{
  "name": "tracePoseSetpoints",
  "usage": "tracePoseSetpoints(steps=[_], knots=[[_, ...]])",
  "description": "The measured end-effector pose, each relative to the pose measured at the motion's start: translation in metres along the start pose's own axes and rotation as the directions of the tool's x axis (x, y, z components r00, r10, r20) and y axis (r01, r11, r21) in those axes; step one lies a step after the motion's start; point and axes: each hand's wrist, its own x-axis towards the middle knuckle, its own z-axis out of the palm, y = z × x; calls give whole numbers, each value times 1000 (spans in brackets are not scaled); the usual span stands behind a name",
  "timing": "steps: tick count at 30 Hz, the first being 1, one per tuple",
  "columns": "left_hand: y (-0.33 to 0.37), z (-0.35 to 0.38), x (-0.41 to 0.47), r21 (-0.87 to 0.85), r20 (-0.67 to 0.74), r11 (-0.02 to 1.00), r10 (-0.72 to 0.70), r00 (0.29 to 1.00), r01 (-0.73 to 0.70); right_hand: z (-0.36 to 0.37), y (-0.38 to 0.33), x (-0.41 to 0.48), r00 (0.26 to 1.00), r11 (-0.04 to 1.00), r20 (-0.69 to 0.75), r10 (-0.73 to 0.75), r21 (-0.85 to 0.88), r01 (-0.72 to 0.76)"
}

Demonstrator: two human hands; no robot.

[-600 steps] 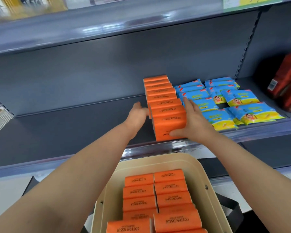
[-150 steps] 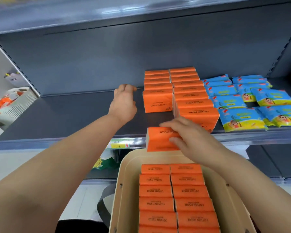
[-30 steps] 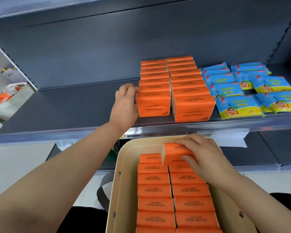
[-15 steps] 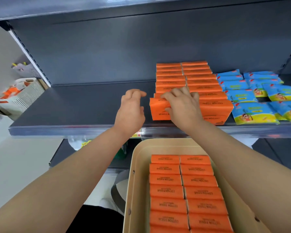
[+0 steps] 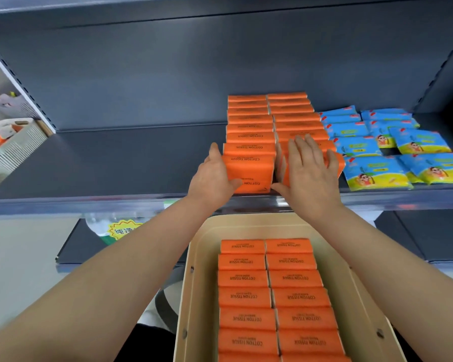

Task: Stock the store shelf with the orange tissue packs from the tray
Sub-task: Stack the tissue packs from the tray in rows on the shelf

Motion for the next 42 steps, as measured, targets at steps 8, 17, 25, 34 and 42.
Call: tracePoseSetpoints(steps=[8,17,25,34,42], knots=[[12,25,5,64,-158,998,18,987,-8,6,12,-8,992,997,126,-11,-78,21],[12,28,2,-13,-142,999,40,989,-42,0,10,-6,985,998,171,-4,-54,14],[13,20,-12,-76,-135,997,-8,991,-3,-9,8,-16,991,999,127,-49,-1,49],[-23,9,-70,96,-81,994,57,995,-49,-9,33,-108,992,999,120,-24,40,19],[-70,24,-122,510,176,855,6,984,-96,-2,39,-167,765,987,624,157,-82,-135]])
